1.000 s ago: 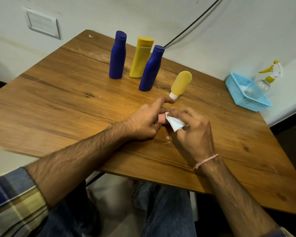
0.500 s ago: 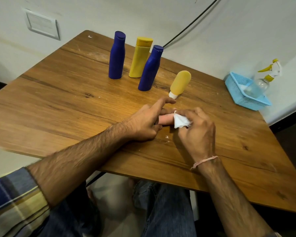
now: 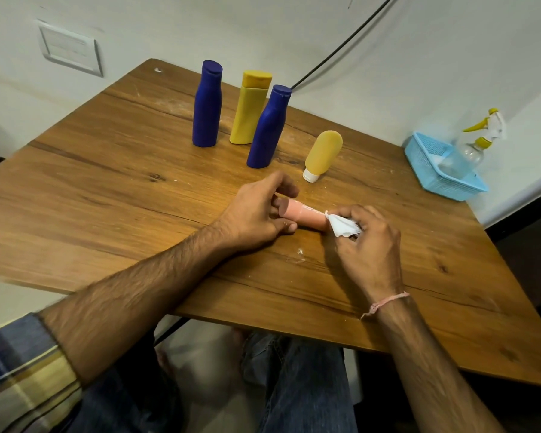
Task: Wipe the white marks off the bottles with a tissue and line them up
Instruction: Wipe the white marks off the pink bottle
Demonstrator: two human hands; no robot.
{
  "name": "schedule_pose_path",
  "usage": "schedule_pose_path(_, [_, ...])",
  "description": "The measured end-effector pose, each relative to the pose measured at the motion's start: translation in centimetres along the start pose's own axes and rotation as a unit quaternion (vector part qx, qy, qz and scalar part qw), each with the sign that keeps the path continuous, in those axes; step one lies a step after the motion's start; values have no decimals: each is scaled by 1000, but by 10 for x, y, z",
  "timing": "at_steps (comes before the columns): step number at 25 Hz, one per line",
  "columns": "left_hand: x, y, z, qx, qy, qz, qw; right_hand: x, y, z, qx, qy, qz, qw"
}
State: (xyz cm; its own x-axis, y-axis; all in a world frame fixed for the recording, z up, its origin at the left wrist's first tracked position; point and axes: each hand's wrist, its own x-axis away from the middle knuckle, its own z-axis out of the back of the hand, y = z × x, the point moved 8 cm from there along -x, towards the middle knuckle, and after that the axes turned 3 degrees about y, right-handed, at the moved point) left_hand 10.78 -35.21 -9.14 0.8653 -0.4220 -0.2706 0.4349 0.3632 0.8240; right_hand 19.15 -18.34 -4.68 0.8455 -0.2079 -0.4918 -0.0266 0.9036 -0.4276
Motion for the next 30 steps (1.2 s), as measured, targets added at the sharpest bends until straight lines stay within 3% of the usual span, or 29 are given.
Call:
schedule_pose_path(8, [4,-3,3,34,23,41,998,23,3,1,-11,52,-29,998])
schedule_pose_path(13, [7,0,1,17,15,41,999,39,-17,-18,-13,36,54,998])
schedule_pose_path(16, [6,0,0,-2,4,43,999,33,16,-6,-1,105,-55,993])
schedule_pose_path(20, [6,1,-1,-4,3,34,999,35,5,-15,-4,50,24,998])
schedule_pose_path(24, [7,5,-1,-19,2,11,1000,24,27,-5,13,60,-43,997])
schedule_pose_path(27, [7,8,0,-28,-1,-10,1000,29,2,-13,12,9,77,997])
schedule_pose_path(30, [7,8,0,-29,-4,-16,999,16,22,-8,18,35,2,999])
